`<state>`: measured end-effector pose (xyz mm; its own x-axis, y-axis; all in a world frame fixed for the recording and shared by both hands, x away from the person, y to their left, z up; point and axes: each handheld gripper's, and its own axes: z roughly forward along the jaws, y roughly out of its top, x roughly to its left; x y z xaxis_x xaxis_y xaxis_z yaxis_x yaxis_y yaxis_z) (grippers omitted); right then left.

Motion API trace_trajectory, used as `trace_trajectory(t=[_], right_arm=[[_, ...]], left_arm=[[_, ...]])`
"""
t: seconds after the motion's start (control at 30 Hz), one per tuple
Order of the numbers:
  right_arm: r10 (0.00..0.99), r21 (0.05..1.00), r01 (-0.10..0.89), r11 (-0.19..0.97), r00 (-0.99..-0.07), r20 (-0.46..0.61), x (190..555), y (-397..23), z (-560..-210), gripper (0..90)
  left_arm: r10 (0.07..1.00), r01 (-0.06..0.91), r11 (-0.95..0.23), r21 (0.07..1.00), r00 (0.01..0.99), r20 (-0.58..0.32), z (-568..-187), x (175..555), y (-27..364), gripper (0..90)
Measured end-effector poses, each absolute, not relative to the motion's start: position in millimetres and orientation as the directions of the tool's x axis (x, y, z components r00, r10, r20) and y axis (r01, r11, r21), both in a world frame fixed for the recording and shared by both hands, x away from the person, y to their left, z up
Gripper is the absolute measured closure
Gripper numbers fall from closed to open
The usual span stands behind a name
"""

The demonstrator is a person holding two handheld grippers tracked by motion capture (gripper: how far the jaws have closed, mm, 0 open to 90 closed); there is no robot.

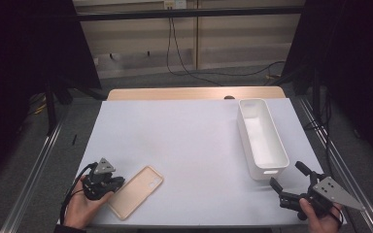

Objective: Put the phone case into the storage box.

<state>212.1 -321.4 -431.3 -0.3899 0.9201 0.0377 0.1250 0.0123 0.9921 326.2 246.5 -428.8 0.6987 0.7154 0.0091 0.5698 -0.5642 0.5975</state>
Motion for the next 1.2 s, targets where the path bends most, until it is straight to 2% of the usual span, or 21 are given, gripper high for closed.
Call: trace_trajectory(t=[0.1, 0.13, 0.2, 0.4, 0.43, 0.47, 0.5, 0.53, 0.57, 0.7, 0.93, 1.1, 1.13, 1.2], right_arm=[[0.921, 0.992, 0.123, 0.011, -0.388, 0.038, 212, -322, -431, 0.0], [0.921, 0.992, 0.123, 0.009, -0.387, 0.039, 212, -321, -431, 0.0], [0.921, 0.992, 0.123, 0.009, -0.387, 0.040, 212, -321, -431, 0.0], [0.920, 0.992, 0.124, 0.009, -0.389, 0.040, 212, -322, -431, 0.0], [0.920, 0.992, 0.124, 0.009, -0.389, 0.040, 212, -322, -431, 0.0], [0.920, 0.992, 0.122, 0.012, -0.389, 0.037, 212, -322, -431, 0.0], [0.920, 0.992, 0.122, 0.012, -0.389, 0.037, 212, -322, -431, 0.0], [0.921, 0.992, 0.123, 0.010, -0.389, 0.039, 212, -321, -431, 0.0], [0.921, 0.992, 0.123, 0.010, -0.389, 0.039, 212, -321, -431, 0.0], [0.920, 0.992, 0.124, 0.010, -0.389, 0.039, 212, -321, -431, 0.0], [0.920, 0.992, 0.124, 0.010, -0.390, 0.039, 212, -321, -431, 0.0], [0.918, 0.992, 0.127, 0.017, -0.396, 0.035, 212, -321, -432, 0.0], [0.917, 0.992, 0.128, 0.017, -0.398, 0.036, 212, -321, -432, 0.0], [0.917, 0.992, 0.127, 0.017, -0.398, 0.035, 212, -321, -432, 0.0]], left_arm=[[0.719, 0.557, -0.554, 0.619, 0.695, 0.018, -427, 326, 249, 76.7], [0.724, 0.553, -0.536, 0.638, 0.689, 0.011, -426, 326, 250, 69.4], [0.729, 0.548, -0.524, 0.652, 0.685, 0.010, -426, 326, 252, 67.8], [0.735, 0.506, -0.503, 0.701, 0.677, 0.039, -420, 324, 255, 54.9], [0.738, 0.498, -0.497, 0.710, 0.673, 0.045, -419, 324, 255, 50.6], [0.744, 0.495, -0.485, 0.721, 0.667, 0.042, -418, 324, 255, 40.6], [0.748, 0.490, -0.479, 0.728, 0.662, 0.045, -417, 324, 256, 40.6], [0.749, 0.490, -0.470, 0.734, 0.662, 0.037, -416, 324, 256, 33.3], [0.747, 0.491, -0.461, 0.739, 0.664, 0.025, -415, 325, 256, 33.3], [0.755, 0.471, -0.434, 0.768, 0.655, 0.025, -413, 326, 257, 16.0], [0.713, 0.464, -0.404, 0.788, 0.700, -0.047, -411, 325, 256, 3.8], [0.660, 0.469, -0.461, 0.753, 0.748, -0.062, -408, 325, 252, 3.5], [0.643, 0.482, -0.459, 0.746, 0.760, -0.096, -407, 325, 251, 3.8], [0.634, 0.486, -0.465, 0.740, 0.766, -0.105, -407, 325, 251, 4.0]])
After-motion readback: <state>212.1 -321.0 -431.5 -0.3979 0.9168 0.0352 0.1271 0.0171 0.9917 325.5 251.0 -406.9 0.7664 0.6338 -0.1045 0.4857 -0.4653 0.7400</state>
